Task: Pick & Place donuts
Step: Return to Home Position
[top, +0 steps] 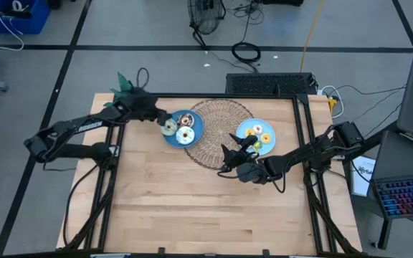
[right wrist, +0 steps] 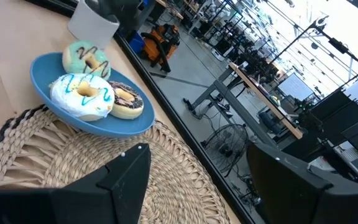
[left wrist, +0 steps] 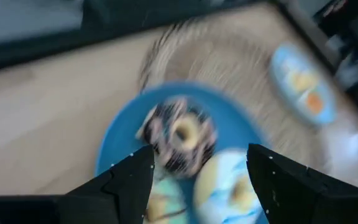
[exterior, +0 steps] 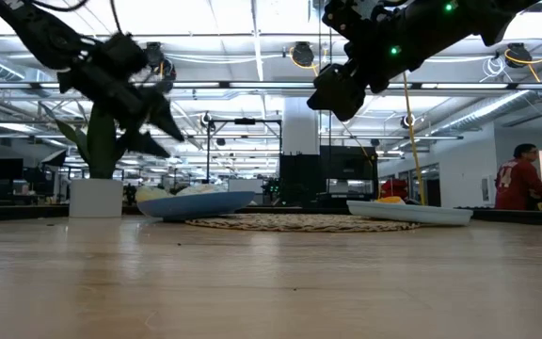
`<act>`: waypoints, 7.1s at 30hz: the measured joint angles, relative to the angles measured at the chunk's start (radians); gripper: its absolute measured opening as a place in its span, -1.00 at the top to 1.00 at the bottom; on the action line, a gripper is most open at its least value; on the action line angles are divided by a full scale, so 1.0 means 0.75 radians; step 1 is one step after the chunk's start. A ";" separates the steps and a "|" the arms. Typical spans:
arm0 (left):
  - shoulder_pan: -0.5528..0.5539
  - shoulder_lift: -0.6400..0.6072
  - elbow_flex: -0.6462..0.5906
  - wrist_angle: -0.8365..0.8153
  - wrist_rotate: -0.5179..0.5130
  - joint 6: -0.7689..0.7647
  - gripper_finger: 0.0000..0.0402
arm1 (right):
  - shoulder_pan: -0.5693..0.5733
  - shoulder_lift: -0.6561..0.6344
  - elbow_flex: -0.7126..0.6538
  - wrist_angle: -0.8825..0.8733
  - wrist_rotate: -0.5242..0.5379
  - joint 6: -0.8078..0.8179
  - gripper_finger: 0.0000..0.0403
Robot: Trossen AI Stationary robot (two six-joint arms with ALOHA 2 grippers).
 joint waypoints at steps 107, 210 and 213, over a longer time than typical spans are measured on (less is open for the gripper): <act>-0.821 -1.465 -0.740 0.177 -0.561 0.411 -0.27 | -0.394 -1.796 -1.096 -0.115 -1.566 0.451 -0.25; -0.821 -1.465 -0.738 0.180 -0.558 0.412 -0.27 | -0.394 -1.796 -1.096 -0.115 -1.567 0.451 -0.25; -0.821 -1.465 -0.738 0.180 -0.558 0.412 -0.27 | -0.393 -1.796 -1.097 -0.115 -1.567 0.451 -0.25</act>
